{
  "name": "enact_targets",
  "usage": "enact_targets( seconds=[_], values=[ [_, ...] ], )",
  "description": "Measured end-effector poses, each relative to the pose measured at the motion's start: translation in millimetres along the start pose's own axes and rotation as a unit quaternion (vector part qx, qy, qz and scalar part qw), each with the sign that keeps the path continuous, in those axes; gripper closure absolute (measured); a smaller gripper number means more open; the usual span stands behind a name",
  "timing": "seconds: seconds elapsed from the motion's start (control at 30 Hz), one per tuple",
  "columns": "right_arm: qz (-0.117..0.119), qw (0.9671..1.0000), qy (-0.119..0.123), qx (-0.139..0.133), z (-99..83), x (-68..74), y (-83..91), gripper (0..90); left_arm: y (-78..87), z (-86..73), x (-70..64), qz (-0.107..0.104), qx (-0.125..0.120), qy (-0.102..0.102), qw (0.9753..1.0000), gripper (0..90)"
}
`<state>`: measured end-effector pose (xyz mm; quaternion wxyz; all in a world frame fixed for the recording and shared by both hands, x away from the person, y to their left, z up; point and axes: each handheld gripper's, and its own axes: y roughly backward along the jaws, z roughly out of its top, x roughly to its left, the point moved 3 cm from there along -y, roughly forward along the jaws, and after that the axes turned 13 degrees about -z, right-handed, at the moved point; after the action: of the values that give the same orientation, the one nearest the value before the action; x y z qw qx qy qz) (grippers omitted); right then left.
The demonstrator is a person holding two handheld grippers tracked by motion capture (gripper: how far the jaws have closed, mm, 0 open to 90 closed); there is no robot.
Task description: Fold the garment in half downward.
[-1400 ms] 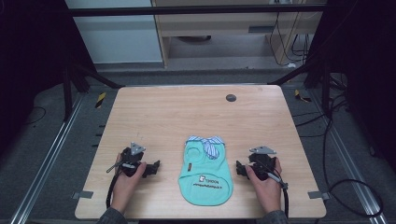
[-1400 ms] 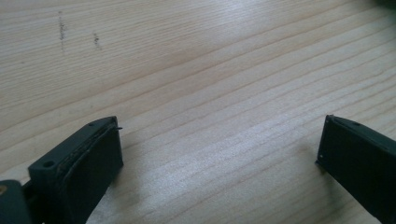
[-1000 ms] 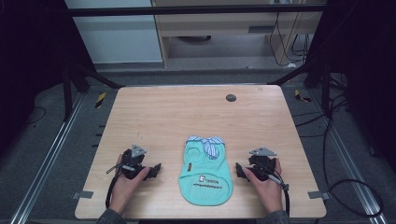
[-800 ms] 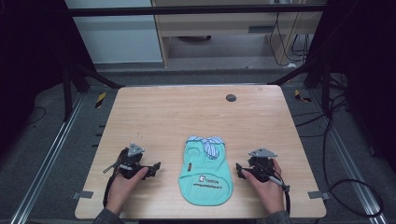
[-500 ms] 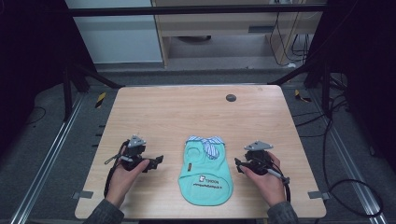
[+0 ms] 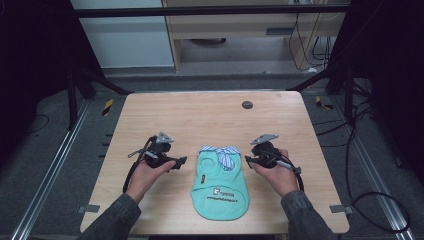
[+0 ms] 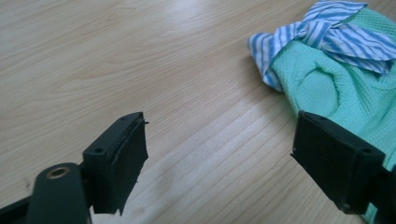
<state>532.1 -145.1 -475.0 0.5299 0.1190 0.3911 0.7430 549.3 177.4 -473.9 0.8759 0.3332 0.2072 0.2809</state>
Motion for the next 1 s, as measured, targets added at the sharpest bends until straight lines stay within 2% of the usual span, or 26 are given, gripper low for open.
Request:
enact_targets(
  seconds=[0.03,0.13,0.27,0.33,0.37,0.5,0.53,0.7,0.77,0.87,1.0],
  values=[
    [0.006,1.0000,0.004,0.000,3.9,2.0,-3.3,59.2,-2.3,3.1,-1.3,-0.002,0.002,-0.002,1.0000,23.0],
    [0.009,0.9999,0.004,-0.002,7.2,3.0,-5.5,61.5,-6.5,13.6,-4.4,-0.010,0.001,-0.006,0.9999,26.1],
    [0.017,0.9998,0.006,-0.008,14.9,2.0,-9.7,68.9,-13.1,24.7,-5.3,-0.026,-0.006,0.005,0.9996,36.1],
    [0.018,0.9998,0.005,-0.007,17.2,0.8,-12.1,71.6,-17.2,29.5,-5.5,-0.035,-0.010,0.011,0.9993,41.4],
    [0.022,0.9997,0.000,-0.007,19.1,-0.4,-14.6,75.0,-20.6,33.4,-6.3,-0.040,-0.013,0.011,0.9991,48.6],
    [0.028,0.9996,-0.001,-0.008,21.7,-0.4,-17.6,78.1,-27.7,39.7,-8.3,-0.037,-0.006,0.000,0.9993,55.9],
    [0.030,0.9995,-0.002,-0.008,24.1,0.2,-21.0,79.1,-33.0,43.1,-8.8,-0.033,0.001,-0.007,0.9994,56.7],
    [0.036,0.9993,-0.011,-0.005,27.6,3.3,-28.5,78.7,-42.7,48.7,-9.5,-0.027,0.011,-0.013,0.9995,58.3],
    [0.039,0.9990,-0.020,-0.005,29.9,4.6,-31.9,77.6,-46.4,50.6,-10.0,-0.025,0.011,-0.012,0.9995,58.2],
    [0.035,0.9991,-0.021,-0.004,34.1,6.4,-39.4,71.6,-53.1,52.1,-8.5,-0.023,0.011,-0.003,0.9997,58.4],
    [0.032,0.9991,-0.026,0.001,36.8,6.7,-46.2,67.8,-56.5,51.7,-5.5,-0.023,0.012,0.002,0.9997,57.8]
  ],
)
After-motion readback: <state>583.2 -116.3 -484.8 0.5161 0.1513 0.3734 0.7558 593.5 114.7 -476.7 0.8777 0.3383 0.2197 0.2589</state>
